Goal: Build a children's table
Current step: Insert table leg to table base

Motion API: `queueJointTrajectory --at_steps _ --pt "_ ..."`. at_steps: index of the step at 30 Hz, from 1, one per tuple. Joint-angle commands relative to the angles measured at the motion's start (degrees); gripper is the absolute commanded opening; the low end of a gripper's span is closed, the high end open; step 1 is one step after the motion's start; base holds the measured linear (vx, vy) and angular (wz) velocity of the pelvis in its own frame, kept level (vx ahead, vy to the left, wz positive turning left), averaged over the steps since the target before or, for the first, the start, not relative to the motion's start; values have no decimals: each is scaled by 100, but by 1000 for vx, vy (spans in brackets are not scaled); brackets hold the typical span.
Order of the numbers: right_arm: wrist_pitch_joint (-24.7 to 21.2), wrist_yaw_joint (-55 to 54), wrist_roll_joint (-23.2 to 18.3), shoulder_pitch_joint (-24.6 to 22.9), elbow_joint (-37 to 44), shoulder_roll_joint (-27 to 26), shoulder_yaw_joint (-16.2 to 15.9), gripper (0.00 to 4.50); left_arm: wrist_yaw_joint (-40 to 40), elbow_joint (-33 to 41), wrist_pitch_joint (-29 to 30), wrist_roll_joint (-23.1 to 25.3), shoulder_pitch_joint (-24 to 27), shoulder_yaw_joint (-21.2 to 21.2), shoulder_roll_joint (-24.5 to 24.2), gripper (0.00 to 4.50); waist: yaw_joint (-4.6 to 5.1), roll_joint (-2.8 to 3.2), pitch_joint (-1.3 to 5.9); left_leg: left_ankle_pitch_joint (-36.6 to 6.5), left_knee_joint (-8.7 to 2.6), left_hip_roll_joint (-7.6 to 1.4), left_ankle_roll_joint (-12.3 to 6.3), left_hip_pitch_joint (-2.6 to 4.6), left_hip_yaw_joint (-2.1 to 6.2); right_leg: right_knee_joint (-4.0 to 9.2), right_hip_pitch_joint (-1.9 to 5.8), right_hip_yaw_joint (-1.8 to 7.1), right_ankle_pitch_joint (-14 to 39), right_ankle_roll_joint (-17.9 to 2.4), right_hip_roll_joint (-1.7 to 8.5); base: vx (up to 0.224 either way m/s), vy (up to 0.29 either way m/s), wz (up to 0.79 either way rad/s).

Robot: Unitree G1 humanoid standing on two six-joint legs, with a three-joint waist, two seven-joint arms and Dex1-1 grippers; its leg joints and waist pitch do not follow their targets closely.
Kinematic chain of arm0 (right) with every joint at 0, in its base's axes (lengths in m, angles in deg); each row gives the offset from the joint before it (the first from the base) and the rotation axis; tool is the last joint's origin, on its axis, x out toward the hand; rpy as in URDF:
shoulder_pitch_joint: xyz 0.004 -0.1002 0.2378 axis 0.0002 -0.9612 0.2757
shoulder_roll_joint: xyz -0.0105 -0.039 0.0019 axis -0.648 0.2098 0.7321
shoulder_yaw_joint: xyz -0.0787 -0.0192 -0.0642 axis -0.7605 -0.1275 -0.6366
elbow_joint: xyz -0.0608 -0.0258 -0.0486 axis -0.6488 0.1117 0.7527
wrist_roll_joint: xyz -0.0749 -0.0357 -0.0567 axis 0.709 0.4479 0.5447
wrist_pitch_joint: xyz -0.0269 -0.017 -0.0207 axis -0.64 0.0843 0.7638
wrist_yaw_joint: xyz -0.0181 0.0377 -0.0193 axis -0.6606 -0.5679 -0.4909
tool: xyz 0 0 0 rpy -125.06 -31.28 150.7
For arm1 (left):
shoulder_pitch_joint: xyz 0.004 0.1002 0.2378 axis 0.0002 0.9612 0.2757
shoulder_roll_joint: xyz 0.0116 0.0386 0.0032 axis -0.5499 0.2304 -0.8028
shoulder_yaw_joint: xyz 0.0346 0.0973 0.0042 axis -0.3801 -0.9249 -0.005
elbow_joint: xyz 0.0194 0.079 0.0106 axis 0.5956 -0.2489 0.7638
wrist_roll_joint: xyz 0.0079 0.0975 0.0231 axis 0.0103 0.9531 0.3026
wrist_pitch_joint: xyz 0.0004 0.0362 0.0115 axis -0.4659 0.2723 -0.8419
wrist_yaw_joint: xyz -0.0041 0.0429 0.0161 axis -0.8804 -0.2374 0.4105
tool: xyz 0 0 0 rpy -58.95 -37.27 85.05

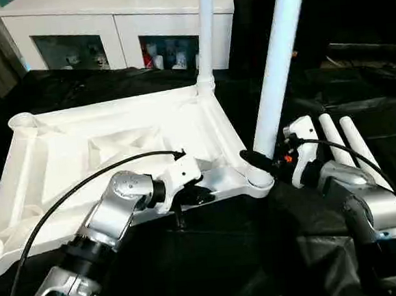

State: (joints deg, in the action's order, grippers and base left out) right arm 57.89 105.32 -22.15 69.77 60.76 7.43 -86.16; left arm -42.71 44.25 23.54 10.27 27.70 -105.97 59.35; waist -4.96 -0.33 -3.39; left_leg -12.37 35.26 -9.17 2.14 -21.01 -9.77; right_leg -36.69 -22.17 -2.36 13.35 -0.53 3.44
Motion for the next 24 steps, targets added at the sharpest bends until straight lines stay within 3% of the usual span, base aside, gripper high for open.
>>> queueJointTrajectory --at_steps 1,8,10,13,14,22,24 --pt "50 87 1 38 -81 -26 -60 194 -57 -41 -67 -99 -85 -54 59 0 -13 -103 384 73 -384 -387 -534 43 102 363 300 287 -256 -1564 536 0 0 0" --pt "236 69 -68 -149 -209 -116 131 194 -17 -170 -83 -80 -182 -31 72 0 -31 -94 390 1 -383 -388 -472 36 94 367 301 293 -249 -1550 542 0 0 0" --pt "316 77 -146 -244 -239 -197 226 194 -10 -195 -71 -89 -213 -7 80 0 -40 -50 394 14 -383 -391 -464 37 106 358 301 288 -298 -1560 544 0 0 0" --pt "472 70 -262 -341 -341 -332 363 194 -3 -249 -72 -98 -253 16 91 0 -33 -61 395 -52 -390 -394 -462 38 104 366 299 286 -316 -1594 546 0 0 0" --pt "764 26 -363 -456 -580 -539 529 193 25 -344 -93 -82 -317 40 97 0 -39 -9 385 -146 -393 -393 -426 41 106 385 287 286 -238 -1621 553 0 0 0" --pt "1411 -64 -483 -719 -1067 -1016 849 193 92 -513 -131 -56 -454 99 109 0 -29 -4 362 -542 -446 -411 -231 52 119 445 287 281 217 -1579 567 0 0 0" --pt "1804 -144 -539 -793 -1543 -1263 1076 193 111 -640 -182 -47 -543 124 115 0 -33 10 353 -689 -459 -419 -183 57 122 473 275 287 417 -1559 581 0 0 0"
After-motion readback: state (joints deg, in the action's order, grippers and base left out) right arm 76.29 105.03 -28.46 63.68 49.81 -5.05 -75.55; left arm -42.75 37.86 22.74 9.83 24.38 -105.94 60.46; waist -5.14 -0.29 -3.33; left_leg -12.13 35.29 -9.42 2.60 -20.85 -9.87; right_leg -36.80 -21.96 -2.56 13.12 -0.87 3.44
